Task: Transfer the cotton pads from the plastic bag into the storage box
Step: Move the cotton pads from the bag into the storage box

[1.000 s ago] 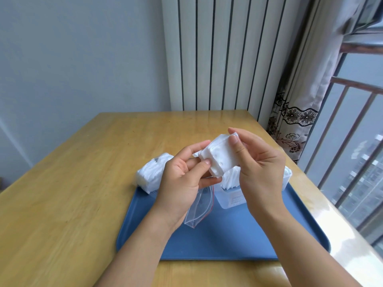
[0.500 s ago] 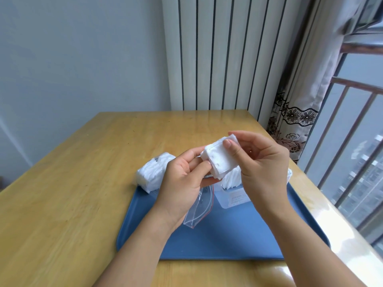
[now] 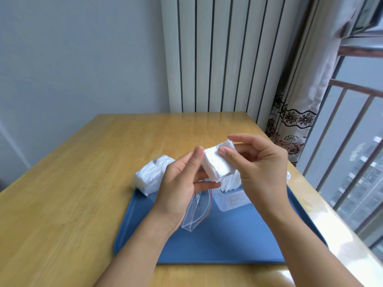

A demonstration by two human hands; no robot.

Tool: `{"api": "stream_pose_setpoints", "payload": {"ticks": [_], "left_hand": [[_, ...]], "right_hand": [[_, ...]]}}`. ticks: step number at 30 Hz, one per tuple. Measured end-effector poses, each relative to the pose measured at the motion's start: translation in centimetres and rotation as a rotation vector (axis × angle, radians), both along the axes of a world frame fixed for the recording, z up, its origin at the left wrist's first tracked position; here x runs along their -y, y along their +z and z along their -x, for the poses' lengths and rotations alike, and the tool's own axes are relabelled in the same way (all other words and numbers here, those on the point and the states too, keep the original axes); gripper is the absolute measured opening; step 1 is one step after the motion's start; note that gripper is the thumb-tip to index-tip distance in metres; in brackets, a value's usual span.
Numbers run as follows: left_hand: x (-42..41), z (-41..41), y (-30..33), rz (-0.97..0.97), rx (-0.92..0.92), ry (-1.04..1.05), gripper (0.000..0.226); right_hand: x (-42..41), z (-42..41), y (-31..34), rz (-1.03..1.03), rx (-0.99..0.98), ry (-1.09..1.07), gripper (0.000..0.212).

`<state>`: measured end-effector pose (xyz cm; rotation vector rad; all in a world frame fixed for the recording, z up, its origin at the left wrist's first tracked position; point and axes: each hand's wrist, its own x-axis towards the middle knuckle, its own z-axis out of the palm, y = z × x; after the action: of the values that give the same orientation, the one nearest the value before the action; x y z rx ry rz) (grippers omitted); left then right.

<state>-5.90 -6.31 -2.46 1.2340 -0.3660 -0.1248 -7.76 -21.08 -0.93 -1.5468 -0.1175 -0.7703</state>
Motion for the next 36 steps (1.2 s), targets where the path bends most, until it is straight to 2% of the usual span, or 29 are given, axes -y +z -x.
{"api": "stream_pose_setpoints", "payload": {"ticks": [2, 4, 6, 9, 11, 14, 18, 22, 24, 27, 30, 35, 36], "left_hand": [[0.3, 0.1, -0.2, -0.083, 0.063, 0.038, 0.026], [0.6, 0.1, -0.6, -0.118, 0.068, 0.086, 0.029], [0.6, 0.1, -0.7, -0.142, 0.083, 0.082, 0.035], [0.6, 0.5, -0.7, -0.170, 0.122, -0.023, 0.041], [0.6, 0.9, -0.6, -0.170, 0.116, -0.094, 0.046], [0.9, 1.0, -0.8, -0.154, 0.125, -0.068, 0.052], [1.0, 0.7, -0.9, -0.094, 0.182, 0.020, 0.056], [1.1, 0.7, -1.4, -0.148, 0.248, 0.011, 0.065], [1.2, 0.8, -1.7, -0.242, 0.328, 0.021, 0.066], [1.0, 0.8, -2.1, -0.554, 0.632, 0.161, 0.053], [1.0, 0.7, -2.3, -0.808, 0.861, 0.193, 0.039], [0.9, 0.4, -3.1, -1.026, 0.865, 0.095, 0.045], [0.9, 0.3, -3.3, -1.060, 0.866, 0.085, 0.045]], "right_hand": [[-0.3, -0.1, -0.4, 0.036, -0.008, -0.016, 0.022], [-0.7, -0.2, -0.8, 0.143, -0.013, -0.090, 0.027], [-1.0, -0.2, -1.1, 0.260, -0.062, -0.112, 0.048], [-1.2, -0.3, -1.6, 0.251, -0.235, 0.087, 0.082], [-1.4, -0.3, -2.0, 0.274, -0.264, 0.176, 0.087], [-1.2, -0.1, -1.4, 0.309, -0.271, 0.210, 0.080], [1.2, -0.4, 0.1, 0.237, -0.364, 0.353, 0.035], [3.9, -0.4, 1.0, 0.141, -0.415, 0.349, 0.016], [6.1, -0.3, 1.4, 0.086, -0.403, 0.190, 0.019], [9.6, -0.2, 1.8, 0.103, -0.446, -0.061, 0.037], [10.6, -0.2, 1.4, 0.177, -0.577, -0.090, 0.040], [9.6, -0.6, 0.9, 0.418, -0.745, -0.161, 0.034], [9.6, -0.7, 0.8, 0.473, -0.776, -0.182, 0.039]]}}
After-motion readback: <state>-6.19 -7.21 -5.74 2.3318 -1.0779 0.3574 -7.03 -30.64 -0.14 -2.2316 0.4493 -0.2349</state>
